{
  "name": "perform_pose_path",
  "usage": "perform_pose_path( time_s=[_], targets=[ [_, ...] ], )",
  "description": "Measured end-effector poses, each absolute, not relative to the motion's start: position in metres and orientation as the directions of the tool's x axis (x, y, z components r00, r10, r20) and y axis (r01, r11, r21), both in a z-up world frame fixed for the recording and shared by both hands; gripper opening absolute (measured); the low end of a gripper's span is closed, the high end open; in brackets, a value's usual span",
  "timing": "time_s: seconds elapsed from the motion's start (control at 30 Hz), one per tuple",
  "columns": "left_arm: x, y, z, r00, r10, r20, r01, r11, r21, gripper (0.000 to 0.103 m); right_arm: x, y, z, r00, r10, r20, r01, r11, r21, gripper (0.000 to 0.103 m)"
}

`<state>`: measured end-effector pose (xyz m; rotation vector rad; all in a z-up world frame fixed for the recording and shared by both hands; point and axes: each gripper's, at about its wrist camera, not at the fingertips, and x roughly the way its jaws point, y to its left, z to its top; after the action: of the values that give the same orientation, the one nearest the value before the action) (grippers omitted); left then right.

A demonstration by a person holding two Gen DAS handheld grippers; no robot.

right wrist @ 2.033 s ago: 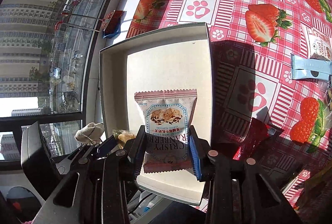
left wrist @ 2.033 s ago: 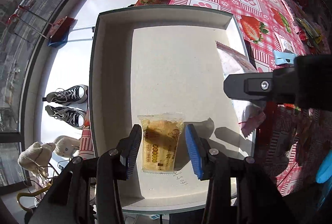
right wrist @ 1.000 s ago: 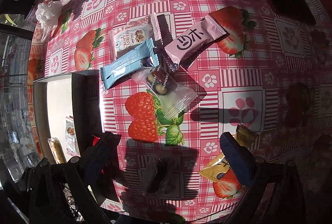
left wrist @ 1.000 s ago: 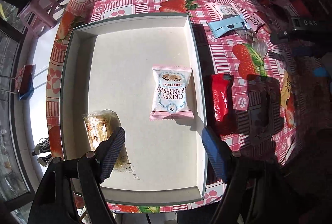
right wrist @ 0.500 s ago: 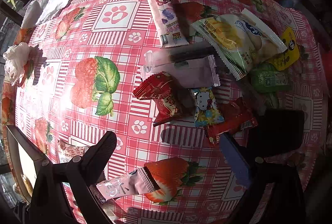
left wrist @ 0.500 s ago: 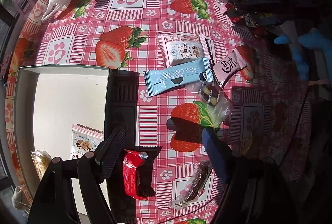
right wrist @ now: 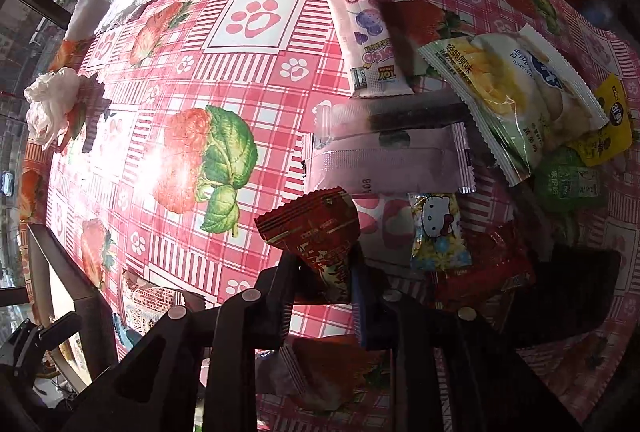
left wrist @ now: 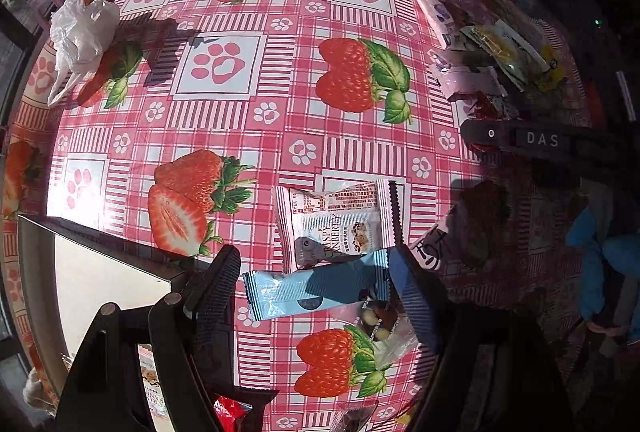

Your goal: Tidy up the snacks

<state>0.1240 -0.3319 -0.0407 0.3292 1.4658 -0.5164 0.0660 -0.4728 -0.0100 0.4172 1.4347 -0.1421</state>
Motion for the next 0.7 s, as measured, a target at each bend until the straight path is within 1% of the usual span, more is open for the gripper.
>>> perform_pose_path(
  time_s=[0.07, 0.13, 0.23, 0.3, 0.4, 0.5, 0.57, 0.63, 0.7],
  targets=[
    [0.132, -0.347, -0.049, 0.049, -0.114, -0.992, 0.571, 0.818, -0.066, 0.080, 0.048, -0.475, -0.003, 0.164, 0.203, -0.965, 0.356, 0.900, 0.250, 0.025],
    [0.143, -0.361, -0.062, 0.030, -0.107, -0.994, 0.594, 0.802, -0.069, 0.080, 0.030, -0.476, 0.003, 0.178, 0.236, -0.955, 0.366, 0.885, 0.287, 0.025],
    [0.153, -0.368, -0.090, -0.097, -0.090, -0.991, 0.572, 0.810, -0.130, 0.080, 0.005, -0.478, 0.012, 0.194, 0.259, -0.946, 0.391, 0.864, 0.317, 0.025],
    [0.144, -0.368, -0.090, -0.081, -0.089, -0.993, 0.579, 0.806, -0.120, 0.080, -0.009, -0.481, 0.016, 0.205, 0.272, -0.940, 0.419, 0.844, 0.335, 0.025],
    [0.104, -0.361, -0.093, -0.151, -0.101, -0.983, 0.581, 0.796, -0.171, 0.080, -0.036, -0.481, 0.019, 0.217, 0.298, -0.930, 0.451, 0.814, 0.366, 0.025],
    [0.060, -0.347, -0.091, -0.165, -0.095, -0.982, 0.590, 0.788, -0.176, 0.080, -0.063, -0.473, 0.015, 0.202, 0.314, -0.928, 0.468, 0.801, 0.373, 0.025],
    [0.050, -0.336, -0.085, -0.172, -0.123, -0.977, 0.579, 0.790, -0.201, 0.080, -0.081, -0.471, 0.012, 0.188, 0.325, -0.927, 0.490, 0.787, 0.375, 0.025],
    [0.051, -0.329, -0.073, -0.127, -0.130, -0.983, 0.597, 0.782, -0.181, 0.080, -0.096, -0.470, 0.010, 0.182, 0.335, -0.925, 0.514, 0.769, 0.380, 0.025],
    [0.060, -0.329, -0.066, -0.091, -0.104, -0.990, 0.613, 0.778, -0.138, 0.080, -0.107, -0.468, 0.008, 0.183, 0.338, -0.923, 0.531, 0.756, 0.383, 0.025]
  ],
)
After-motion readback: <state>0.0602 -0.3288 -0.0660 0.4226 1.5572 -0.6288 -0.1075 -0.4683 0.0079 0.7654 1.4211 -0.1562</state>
